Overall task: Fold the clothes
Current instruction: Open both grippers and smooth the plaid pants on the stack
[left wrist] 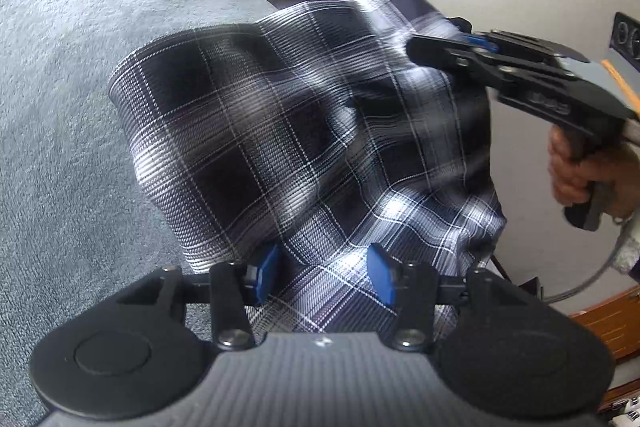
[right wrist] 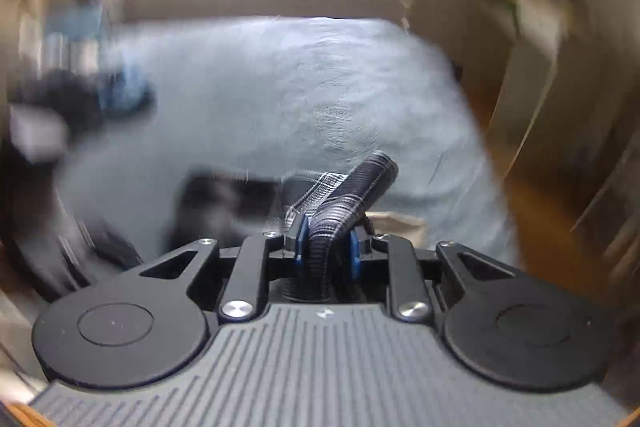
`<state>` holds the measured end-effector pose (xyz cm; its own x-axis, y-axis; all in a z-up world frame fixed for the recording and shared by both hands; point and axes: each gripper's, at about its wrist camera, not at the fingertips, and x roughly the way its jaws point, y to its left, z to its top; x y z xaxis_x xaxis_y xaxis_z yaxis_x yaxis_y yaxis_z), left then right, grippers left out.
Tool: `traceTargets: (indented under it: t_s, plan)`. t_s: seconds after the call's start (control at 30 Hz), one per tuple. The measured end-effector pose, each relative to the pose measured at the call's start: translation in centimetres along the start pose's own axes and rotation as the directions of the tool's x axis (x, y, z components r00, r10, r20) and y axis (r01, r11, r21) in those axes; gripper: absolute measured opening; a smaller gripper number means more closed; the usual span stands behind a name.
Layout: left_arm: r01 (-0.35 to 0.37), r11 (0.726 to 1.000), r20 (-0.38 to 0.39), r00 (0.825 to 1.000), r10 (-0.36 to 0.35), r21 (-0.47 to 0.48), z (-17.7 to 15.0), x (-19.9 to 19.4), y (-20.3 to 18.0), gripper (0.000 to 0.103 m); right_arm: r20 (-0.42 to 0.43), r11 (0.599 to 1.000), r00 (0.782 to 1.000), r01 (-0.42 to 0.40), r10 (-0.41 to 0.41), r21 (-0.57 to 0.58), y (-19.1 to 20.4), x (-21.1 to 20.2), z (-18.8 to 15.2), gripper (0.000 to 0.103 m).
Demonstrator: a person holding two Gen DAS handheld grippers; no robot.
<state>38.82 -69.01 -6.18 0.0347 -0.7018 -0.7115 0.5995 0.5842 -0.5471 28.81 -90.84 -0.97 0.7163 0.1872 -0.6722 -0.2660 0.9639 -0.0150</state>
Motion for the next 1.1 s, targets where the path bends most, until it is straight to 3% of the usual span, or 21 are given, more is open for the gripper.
traceTargets:
  t_s: [0.07, 0.13, 0.2, 0.27, 0.3, 0.33, 0.4, 0.47, 0.57, 0.67, 0.8, 0.9, 0.97, 1.1]
  plan:
    - [-0.004, 1.0, -0.001, 1.0, 0.004, 0.012, -0.1, 0.1, -0.2, 0.05, 0.012, 0.997, 0.997, 0.075, -0.075, 0.005, -0.4, 0.5, -0.5, 0.019]
    - [-0.01, 1.0, -0.003, 1.0, 0.01, 0.02, -0.3, 0.3, -0.5, 0.05, -0.002, 0.976, 0.99, 0.142, -0.144, 0.165, -4.3, 2.5, -1.5, 0.018]
    - [-0.014, 1.0, -0.002, 1.0, 0.014, 0.021, -0.2, 0.5, -0.7, 0.05, -0.045, 0.914, 0.976, 0.214, -0.212, 0.344, -8.4, 4.3, -2.8, 0.019]
    - [-0.015, 1.0, 0.0, 1.0, 0.015, 0.02, -0.1, 0.7, -0.8, 0.05, -0.057, 0.821, 0.967, 0.243, -0.25, 0.517, -11.8, 4.0, -3.8, 0.021]
    - [-0.016, 1.0, 0.001, 1.0, 0.016, 0.019, 0.0, 0.9, -0.9, 0.05, -0.026, 0.784, 0.963, 0.234, -0.268, 0.575, -12.6, 3.0, -4.0, 0.021]
    - [-0.017, 1.0, 0.003, 1.0, 0.017, 0.019, 0.1, 1.0, -1.0, 0.05, 0.024, 0.772, 0.964, 0.197, -0.265, 0.604, -12.7, 1.6, -3.8, 0.021]
    - [-0.019, 1.0, 0.005, 1.0, 0.018, 0.018, 0.3, 1.2, -1.1, 0.051, 0.088, 0.82, 0.978, 0.107, -0.187, 0.562, -11.5, -0.6, -2.6, 0.021]
    - [-0.02, 1.0, 0.008, 1.0, 0.02, 0.016, 0.4, 1.5, -1.3, 0.052, 0.098, 0.895, 0.994, -0.006, -0.042, 0.447, -9.1, -0.9, -1.1, 0.021]
    - [-0.025, 0.999, 0.012, 1.0, 0.024, 0.025, -0.1, 1.7, -1.5, 0.052, -0.016, 0.958, 0.998, -0.06, 0.067, 0.28, -5.9, 1.4, -0.7, 0.018]
    - [-0.021, 0.999, 0.027, 0.999, 0.02, 0.04, -0.8, 1.5, -1.4, 0.052, -0.15, 0.959, 0.988, 0.079, -0.038, 0.273, -5.7, 6.1, -3.3, 0.016]
    - [-0.011, 1.0, 0.014, 1.0, 0.011, 0.02, -1.5, 1.9, -1.1, 0.053, -0.124, 0.925, 0.988, 0.127, -0.088, 0.358, -5.8, 5.8, -3.1, 0.016]
    - [-0.012, 0.999, 0.019, 1.0, 0.011, 0.039, -2.1, 1.9, -1.2, 0.054, -0.097, 0.948, 0.985, 0.165, -0.143, 0.273, -4.2, 4.1, -1.5, 0.017]
    - [-0.011, 0.999, 0.024, 1.0, 0.01, 0.043, -5.0, 0.8, -0.6, 0.054, -0.057, 0.957, 0.989, 0.148, -0.138, 0.25, -3.7, 4.6, -0.5, 0.017]
    - [-0.003, 0.998, 0.037, 0.999, 0.001, 0.057, -6.7, 0.0, -0.4, 0.054, -0.156, 0.922, 0.962, 0.261, -0.224, 0.285, -5.1, 7.5, -1.4, 0.02]
